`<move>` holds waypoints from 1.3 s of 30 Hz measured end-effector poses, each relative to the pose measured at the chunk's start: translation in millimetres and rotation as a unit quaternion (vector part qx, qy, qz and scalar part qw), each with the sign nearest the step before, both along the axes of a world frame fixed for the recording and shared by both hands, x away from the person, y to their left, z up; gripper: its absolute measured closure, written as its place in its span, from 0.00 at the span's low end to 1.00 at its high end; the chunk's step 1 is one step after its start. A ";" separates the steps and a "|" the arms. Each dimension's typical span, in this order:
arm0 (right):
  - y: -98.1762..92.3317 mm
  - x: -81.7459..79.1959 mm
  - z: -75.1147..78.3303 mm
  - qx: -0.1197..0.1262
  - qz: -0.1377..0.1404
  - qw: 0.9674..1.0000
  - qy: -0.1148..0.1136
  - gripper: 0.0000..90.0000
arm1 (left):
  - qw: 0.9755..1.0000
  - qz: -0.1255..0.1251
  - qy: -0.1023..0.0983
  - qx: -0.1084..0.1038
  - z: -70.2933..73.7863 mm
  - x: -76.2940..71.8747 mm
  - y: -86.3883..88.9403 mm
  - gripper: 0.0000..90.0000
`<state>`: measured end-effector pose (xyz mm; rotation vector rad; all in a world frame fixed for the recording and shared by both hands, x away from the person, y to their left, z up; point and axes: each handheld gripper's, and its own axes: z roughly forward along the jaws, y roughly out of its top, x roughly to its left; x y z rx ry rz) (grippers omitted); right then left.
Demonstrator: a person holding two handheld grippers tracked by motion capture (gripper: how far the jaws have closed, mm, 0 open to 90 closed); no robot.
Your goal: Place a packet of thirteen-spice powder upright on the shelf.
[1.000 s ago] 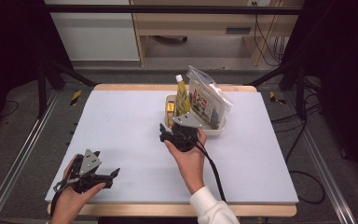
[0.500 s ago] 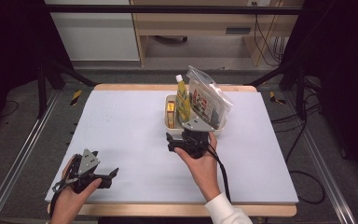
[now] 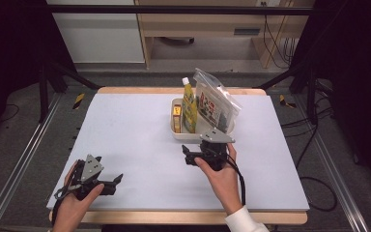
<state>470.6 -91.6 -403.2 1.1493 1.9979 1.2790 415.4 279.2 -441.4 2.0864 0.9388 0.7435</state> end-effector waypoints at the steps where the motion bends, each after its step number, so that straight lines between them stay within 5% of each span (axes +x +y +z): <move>1: -2.3 -0.7 -0.8 0.000 0.000 1.000 -0.001 0.10 | 1.000 0.000 0.000 0.000 0.0 0.0 0.0 0.05; 16: -35.0 -13.3 -10.7 -0.033 -0.018 0.999 -0.002 0.09 | 1.000 -0.001 -0.002 -0.002 0.2 -0.5 0.5 0.05; 39: -81.7 -19.9 -9.7 -0.046 -0.051 0.998 0.002 0.07 | 1.000 -0.002 -0.001 0.000 0.5 -0.4 0.4 0.05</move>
